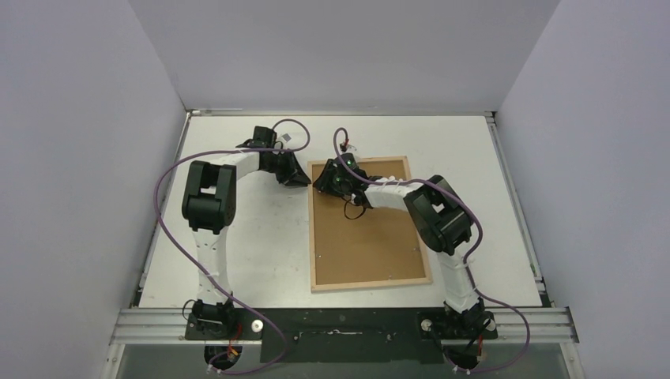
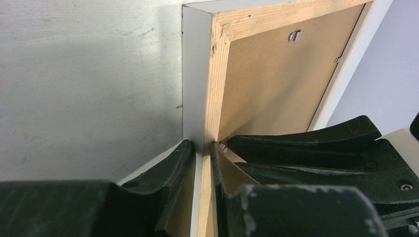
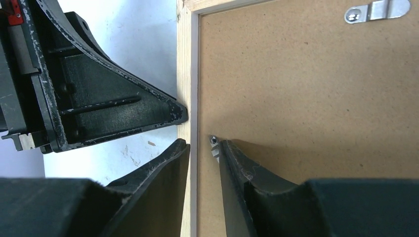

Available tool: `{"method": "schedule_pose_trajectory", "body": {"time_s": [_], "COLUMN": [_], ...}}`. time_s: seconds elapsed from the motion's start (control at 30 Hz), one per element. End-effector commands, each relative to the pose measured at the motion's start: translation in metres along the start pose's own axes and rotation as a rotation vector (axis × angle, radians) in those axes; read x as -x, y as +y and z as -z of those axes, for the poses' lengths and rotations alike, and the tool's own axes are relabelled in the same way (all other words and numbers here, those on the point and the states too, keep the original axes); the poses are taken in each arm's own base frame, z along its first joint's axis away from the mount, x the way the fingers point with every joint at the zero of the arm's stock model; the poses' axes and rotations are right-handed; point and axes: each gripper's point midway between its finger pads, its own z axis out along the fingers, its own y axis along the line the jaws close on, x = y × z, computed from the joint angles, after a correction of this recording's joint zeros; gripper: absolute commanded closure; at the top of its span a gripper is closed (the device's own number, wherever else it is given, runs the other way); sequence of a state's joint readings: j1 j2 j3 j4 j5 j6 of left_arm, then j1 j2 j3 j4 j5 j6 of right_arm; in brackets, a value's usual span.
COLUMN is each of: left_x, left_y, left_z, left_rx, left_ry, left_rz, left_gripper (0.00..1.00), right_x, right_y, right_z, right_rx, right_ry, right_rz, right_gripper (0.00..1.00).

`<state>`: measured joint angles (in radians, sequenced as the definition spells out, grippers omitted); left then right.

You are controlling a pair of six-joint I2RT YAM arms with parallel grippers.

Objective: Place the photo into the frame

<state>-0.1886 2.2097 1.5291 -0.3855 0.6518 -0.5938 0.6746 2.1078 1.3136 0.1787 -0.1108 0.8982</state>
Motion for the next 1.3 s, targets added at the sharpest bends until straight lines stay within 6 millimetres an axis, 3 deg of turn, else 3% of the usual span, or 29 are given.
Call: {"method": "schedule_pose_trajectory", "body": {"time_s": [0.0,0.43,0.63,0.87,1.27], "left_x": [-0.014,-0.012,-0.013,-0.016,-0.017], "left_y": [0.030,0.030,0.031,0.033,0.033], "left_z": [-0.011,-0.011,-0.012,-0.013,-0.014], "left_rx": [0.071,0.075,0.079,0.079,0.072], "left_ry": [0.040,0.032,0.032,0.036,0.037], "left_rz": [0.025,0.038,0.044,0.053,0.072], "left_gripper": [0.87,0.88,0.88,0.89,0.91], "right_x": [-0.004,-0.014,-0.017,-0.020,-0.018], "right_y": [0.004,0.006,-0.003,0.001,0.002], "right_z": [-0.007,0.001,-0.009,-0.016,-0.016], "right_rx": [0.028,0.046,0.029,0.058,0.068], "right_ry": [0.022,0.062,0.066,0.062,0.044], "right_rz": [-0.002,-0.071,-0.064,-0.079,-0.071], "right_gripper": [0.70,0.70,0.69,0.69,0.69]}}
